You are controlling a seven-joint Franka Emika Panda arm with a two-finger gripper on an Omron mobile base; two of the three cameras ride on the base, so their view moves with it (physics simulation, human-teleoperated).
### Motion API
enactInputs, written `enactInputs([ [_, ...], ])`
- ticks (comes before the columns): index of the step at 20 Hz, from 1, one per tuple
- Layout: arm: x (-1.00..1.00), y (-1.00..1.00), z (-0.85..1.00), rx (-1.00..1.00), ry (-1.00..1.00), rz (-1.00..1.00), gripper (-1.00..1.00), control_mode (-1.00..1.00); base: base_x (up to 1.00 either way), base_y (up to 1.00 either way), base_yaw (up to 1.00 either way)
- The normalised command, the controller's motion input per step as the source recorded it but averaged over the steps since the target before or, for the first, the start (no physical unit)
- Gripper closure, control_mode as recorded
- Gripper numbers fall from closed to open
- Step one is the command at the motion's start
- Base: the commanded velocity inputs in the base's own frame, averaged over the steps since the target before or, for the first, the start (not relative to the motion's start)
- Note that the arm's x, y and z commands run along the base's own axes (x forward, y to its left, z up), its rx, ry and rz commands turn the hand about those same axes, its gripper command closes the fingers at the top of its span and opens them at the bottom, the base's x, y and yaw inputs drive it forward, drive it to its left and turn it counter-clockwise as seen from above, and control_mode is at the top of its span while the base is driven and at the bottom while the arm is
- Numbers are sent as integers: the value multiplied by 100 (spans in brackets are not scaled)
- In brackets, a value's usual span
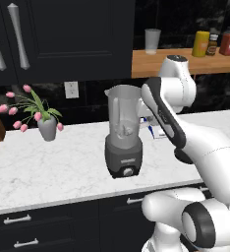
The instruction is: Close the lid blender by securely placing the lid on top.
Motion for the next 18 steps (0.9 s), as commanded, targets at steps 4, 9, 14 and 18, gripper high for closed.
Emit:
enactInputs([
  [4,-21,0,0,0,0,0,-100,-100,0,0,0],
  [9,-63,-36,-2,0,0,-7,-100,-100,0,0,0],
  [14,-55,-49,-18,0,0,-22,-100,-100,0,0,0],
  [18,-29,-47,-21,0,0,-31,-100,-100,0,0,0],
])
